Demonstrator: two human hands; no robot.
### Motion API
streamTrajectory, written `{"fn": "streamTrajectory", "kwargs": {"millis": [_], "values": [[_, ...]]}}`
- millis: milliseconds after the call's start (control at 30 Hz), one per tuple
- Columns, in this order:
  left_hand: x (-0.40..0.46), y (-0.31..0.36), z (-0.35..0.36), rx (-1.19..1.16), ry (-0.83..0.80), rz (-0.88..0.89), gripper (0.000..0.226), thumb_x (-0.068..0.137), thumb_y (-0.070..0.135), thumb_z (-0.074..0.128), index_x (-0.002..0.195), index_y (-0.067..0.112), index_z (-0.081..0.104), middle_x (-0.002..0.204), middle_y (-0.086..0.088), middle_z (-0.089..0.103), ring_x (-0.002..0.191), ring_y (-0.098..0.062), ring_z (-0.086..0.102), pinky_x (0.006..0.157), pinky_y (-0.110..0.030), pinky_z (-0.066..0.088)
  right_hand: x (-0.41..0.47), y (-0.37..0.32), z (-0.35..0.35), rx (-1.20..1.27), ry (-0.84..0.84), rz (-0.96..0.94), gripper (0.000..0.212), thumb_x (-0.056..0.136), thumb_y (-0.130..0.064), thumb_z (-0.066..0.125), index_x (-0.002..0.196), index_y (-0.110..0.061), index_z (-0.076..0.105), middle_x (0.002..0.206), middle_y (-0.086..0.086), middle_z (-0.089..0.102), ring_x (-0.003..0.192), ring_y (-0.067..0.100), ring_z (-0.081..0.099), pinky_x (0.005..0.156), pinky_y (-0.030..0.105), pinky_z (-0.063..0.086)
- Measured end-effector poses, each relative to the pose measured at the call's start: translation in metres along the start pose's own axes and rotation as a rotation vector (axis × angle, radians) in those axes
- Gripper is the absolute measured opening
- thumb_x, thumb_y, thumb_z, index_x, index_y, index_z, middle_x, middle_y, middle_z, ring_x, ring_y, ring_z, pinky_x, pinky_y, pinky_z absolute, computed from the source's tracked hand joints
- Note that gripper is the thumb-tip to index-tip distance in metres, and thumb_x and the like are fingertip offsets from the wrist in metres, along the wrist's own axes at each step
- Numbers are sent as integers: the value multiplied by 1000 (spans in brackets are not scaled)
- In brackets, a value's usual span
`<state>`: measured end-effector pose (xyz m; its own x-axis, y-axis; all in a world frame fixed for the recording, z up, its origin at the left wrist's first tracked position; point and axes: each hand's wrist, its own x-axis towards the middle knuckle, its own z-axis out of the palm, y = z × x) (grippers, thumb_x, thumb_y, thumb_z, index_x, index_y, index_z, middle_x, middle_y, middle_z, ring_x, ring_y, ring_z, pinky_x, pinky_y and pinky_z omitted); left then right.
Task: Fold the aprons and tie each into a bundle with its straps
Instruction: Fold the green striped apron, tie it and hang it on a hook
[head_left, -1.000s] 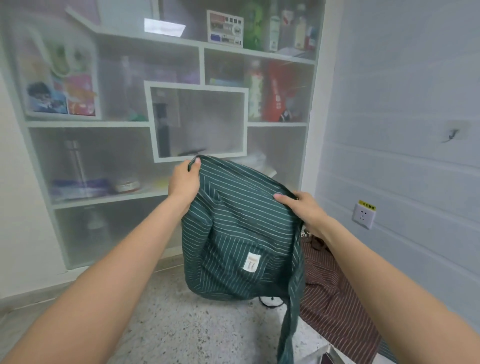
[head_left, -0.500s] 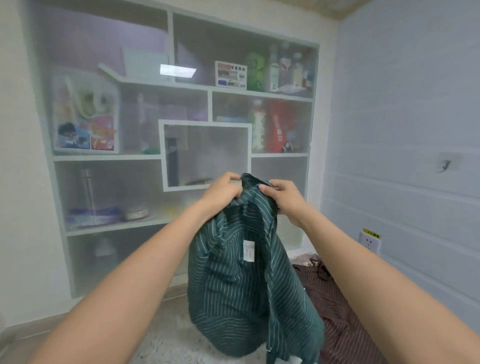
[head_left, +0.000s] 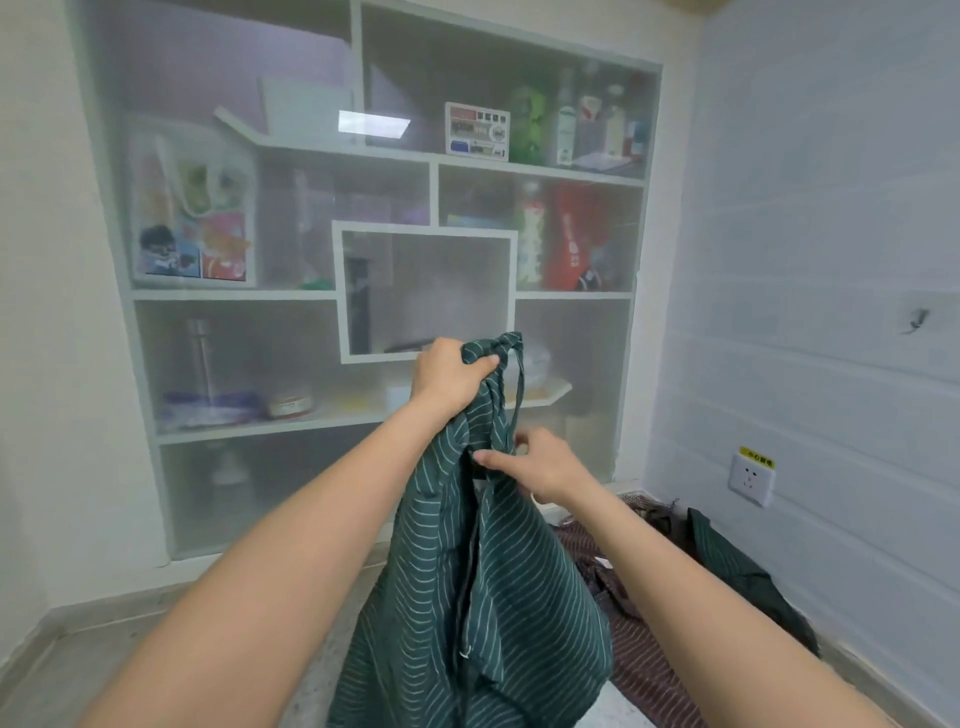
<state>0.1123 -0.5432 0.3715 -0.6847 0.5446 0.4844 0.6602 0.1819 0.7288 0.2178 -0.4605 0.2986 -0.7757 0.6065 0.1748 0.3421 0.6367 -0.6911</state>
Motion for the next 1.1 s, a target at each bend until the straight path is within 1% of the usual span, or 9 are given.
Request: {"fn": "streamTrajectory", "kwargs": {"millis": [200, 333, 467, 533, 633, 800, 867, 967, 1100], "values": [[-12, -16, -20, -79, 3, -90, 34, 86, 34, 64, 67, 7, 55, 70, -11, 61, 72, -29, 57, 66, -33, 43, 6, -16, -4, -96, 75, 206, 32, 96, -28, 42, 86, 0, 54, 69, 18, 69, 51, 28, 67, 64, 35, 59], [-24, -25, -31, -245, -102, -129, 35, 88, 30, 62, 91, -5, 63, 89, -20, 68, 83, -32, 66, 84, -42, 51, 12, -11, -13, -115, -36, 303, 24, 94, -22, 55, 75, -8, 50, 119, 18, 62, 99, 30, 64, 83, 32, 55], [-40, -22, -39, -300, -256, -177, 31, 90, 31, 61, 96, 0, 62, 93, -14, 70, 81, -24, 66, 81, -35, 52, 17, -12, -16, 679, -273, 476, 28, 101, -24, 42, 118, -4, 48, 136, 21, 44, 117, 43, 52, 66, 48, 58], [-47, -20, -42, -274, -436, -239, 41, 88, 40, 61, 108, 4, 62, 99, -11, 72, 88, -23, 69, 87, -36, 53, 24, -12, -14, 905, -199, 373, 29, 103, -19, 33, 123, -6, 49, 127, 20, 51, 119, 40, 52, 69, 49, 57], [-51, -20, -47, -213, -774, -343, 60, 83, 70, 41, 108, 20, 61, 101, 0, 70, 100, -17, 62, 98, -34, 43, 22, -24, -16, 862, -80, 98, 17, 95, -4, 47, 100, 0, 63, 96, 17, 67, 86, 26, 65, 69, 30, 57], [-34, -29, -33, -194, -338, -394, 76, 94, 63, 13, 137, 10, 45, 142, -11, 46, 128, -26, 44, 109, -41, 32, 19, -34, -37, 478, -100, -209, 38, 79, 27, 42, 81, -3, 66, 85, 15, 68, 74, 20, 65, 70, 27, 57], [-33, -31, -24, -134, -423, -418, 76, 95, 61, 12, 142, 7, 36, 141, -17, 44, 129, -30, 42, 113, -46, 26, 16, -37, -41, 453, -126, -277, 41, 76, 30, 44, 79, -4, 67, 91, 13, 69, 80, 17, 67, 73, 26, 55], [-37, -32, -14, -76, -658, -514, 96, 83, 78, 9, 138, 6, 41, 101, -16, 63, 97, -25, 56, 108, -53, 23, 15, -34, -44, 602, -163, -305, 44, 77, 32, 41, 84, -4, 64, 93, 10, 68, 86, 17, 67, 78, 28, 57], [-47, -27, 1, -199, -702, -501, 89, 82, 78, 6, 140, 19, 40, 127, -14, 57, 124, -29, 45, 99, -42, 28, 11, -25, -47, 820, -142, -267, 38, 83, 26, 40, 94, -7, 55, 96, 8, 66, 85, 17, 66, 73, 28, 58]]}}
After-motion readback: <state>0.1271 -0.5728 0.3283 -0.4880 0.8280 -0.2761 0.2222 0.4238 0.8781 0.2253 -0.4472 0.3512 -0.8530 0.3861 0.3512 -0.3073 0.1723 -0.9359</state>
